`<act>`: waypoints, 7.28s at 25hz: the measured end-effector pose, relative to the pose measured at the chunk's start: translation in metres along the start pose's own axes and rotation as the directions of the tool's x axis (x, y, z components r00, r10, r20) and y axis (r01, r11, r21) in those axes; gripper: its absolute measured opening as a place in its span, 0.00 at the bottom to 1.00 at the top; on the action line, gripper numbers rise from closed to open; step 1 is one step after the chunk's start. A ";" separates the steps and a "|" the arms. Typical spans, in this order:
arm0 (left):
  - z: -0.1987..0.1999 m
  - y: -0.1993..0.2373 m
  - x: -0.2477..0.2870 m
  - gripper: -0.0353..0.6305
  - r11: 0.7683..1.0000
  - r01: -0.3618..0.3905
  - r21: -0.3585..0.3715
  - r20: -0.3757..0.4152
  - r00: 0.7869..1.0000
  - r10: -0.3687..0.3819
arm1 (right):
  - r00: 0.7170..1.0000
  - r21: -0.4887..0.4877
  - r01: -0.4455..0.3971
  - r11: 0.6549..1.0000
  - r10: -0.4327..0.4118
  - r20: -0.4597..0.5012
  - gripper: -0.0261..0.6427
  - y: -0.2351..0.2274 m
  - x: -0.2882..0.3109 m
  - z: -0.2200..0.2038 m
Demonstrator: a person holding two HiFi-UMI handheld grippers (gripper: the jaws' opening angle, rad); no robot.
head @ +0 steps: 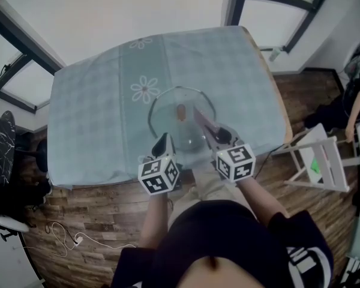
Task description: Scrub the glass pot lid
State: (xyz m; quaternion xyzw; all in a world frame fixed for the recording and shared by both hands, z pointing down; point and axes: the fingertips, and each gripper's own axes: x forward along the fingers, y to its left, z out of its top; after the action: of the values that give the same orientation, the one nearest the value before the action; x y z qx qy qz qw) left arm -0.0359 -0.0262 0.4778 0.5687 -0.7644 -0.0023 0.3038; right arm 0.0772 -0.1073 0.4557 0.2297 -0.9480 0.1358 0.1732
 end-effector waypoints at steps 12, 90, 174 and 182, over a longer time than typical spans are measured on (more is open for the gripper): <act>-0.001 0.020 0.055 0.05 0.998 -0.049 -0.041 -0.042 0.998 0.047 | 0.998 -0.014 -0.021 1.000 0.020 -0.057 0.16 -0.038 0.052 0.001; -0.026 0.088 0.132 0.05 0.983 -0.144 -0.112 -0.165 0.978 0.124 | 0.922 -0.534 -0.185 0.825 -0.042 -0.385 0.16 -0.072 0.163 -0.078; -0.085 0.046 -0.011 0.05 0.996 -0.085 -0.042 -0.150 0.986 0.078 | 0.854 -0.508 -0.315 0.801 0.006 -0.520 0.16 0.038 0.026 -0.187; -0.087 0.048 -0.026 0.05 0.995 -0.087 -0.045 -0.139 0.987 0.079 | 0.852 -0.504 -0.316 0.804 0.007 -0.523 0.16 0.050 0.016 -0.193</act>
State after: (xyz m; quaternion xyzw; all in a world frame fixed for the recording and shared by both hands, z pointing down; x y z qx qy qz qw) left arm -0.0325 0.0429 0.5532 0.5272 -0.7644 0.0298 0.3699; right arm 0.0906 -0.0056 0.6275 0.0395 -0.8834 -0.0862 0.4589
